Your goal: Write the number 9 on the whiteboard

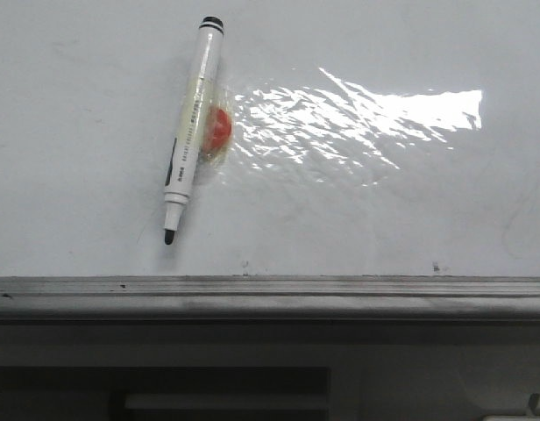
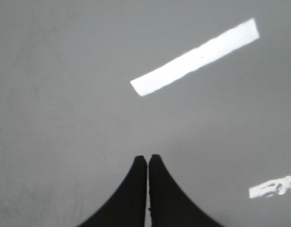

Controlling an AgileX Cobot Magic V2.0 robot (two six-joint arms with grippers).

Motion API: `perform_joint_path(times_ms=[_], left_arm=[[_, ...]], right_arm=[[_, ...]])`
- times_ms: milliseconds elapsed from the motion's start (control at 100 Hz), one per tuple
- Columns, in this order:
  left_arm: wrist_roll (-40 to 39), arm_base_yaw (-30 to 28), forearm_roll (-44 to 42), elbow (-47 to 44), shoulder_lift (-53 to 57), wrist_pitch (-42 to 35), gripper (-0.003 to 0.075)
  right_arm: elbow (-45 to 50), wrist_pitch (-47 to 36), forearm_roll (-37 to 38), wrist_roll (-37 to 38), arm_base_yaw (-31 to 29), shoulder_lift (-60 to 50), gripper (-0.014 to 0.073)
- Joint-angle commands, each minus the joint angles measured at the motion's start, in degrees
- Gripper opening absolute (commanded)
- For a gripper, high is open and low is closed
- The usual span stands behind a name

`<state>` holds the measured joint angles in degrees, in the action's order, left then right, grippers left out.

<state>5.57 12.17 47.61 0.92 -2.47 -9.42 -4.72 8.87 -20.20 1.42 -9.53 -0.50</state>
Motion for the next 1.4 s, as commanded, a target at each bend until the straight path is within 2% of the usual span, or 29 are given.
perform_joint_path(times_ms=[0,80,150,210,220,260,340,390,480,580,670,770,900,1000,1100,1310,1390], left_arm=[[2.45,-0.17,-3.09,5.36,-3.08,7.48,-0.002],[4.26,-0.17,-10.8,10.98,-8.36,19.69,-0.0018],[4.38,-0.17,-17.52,16.02,-13.45,26.33,0.0013],[5.05,-0.17,-22.52,21.5,-18.87,31.17,0.0127],[5.05,-0.17,-22.52,21.5,-19.46,31.62,0.0127],[6.98,-0.17,-23.03,24.87,-23.1,34.12,0.0239],[7.47,-0.17,-22.69,29.39,-29.66,38.62,0.0386],[9.28,-0.17,-21.59,31.87,-33.65,41.92,0.0429],[15.47,0.46,-15.79,34.94,-40.32,45.49,0.0425],[24.12,4.25,-5.17,36.64,-45.62,44.75,0.042],[27.84,9.92,1.07,37.96,-49.29,42.94,0.0421],[28.24,17.58,2.04,38.68,-52.77,38.12,0.042],[28.12,27.47,2.16,38.68,-57.01,27.82,0.042],[28.12,32.19,2.16,38.68,-59.62,21.82,0.042],[28.12,34.09,3.75,38.68,-62.35,18.32,0.042],[28.12,34.13,4.32,38.68,-67.19,14.58,0.0419],[28.12,34.13,4.46,38.68,-68.68,14.29,0.038]], right_arm=[[-6.71,4.61,5.86,-1.42,-0.28,3.48,-0.0041],[-11.75,13.11,10.82,-2.44,-0.28,7.69,-0.0036],[-16.19,18.92,11.61,-6.5,-0.28,12.14,-0.0006],[-19.35,20.28,11.61,-8.47,1.12,15.09,0.0061],[-19.65,20.28,11.61,-8.47,1.33,15.36,0.0071],[-21.48,20.55,11.61,-8.47,2.57,16.95,0.0133],[-24.8,22.78,11.61,-8.47,4.42,20.25,0.0261],[-26.69,24.69,11.61,-8.47,5.47,22.27,0.0332],[-29.18,25.76,11.61,-8.47,8.07,24.66,0.0412],[-30.4,24.97,11.75,-8.47,10.76,26.2,0.0407],[-30.49,24.62,11.93,-8.47,12.04,27.37,0.0407],[-30.49,24.92,11.92,-8.47,12.29,28.47,0.0407],[-30.49,24.7,11.92,-8.47,12.29,28.97,0.0407],[-30.49,24.7,11.92,-8.47,12.29,28.97,0.0407],[-30.49,24.8,11.8,-8.47,12.29,28.97,0.0407],[-30.49,24.88,10.09,-8.47,12.35,28.97,0.0407],[-30.49,24.88,9.41,-8.47,12.43,28.97,0.0407]])
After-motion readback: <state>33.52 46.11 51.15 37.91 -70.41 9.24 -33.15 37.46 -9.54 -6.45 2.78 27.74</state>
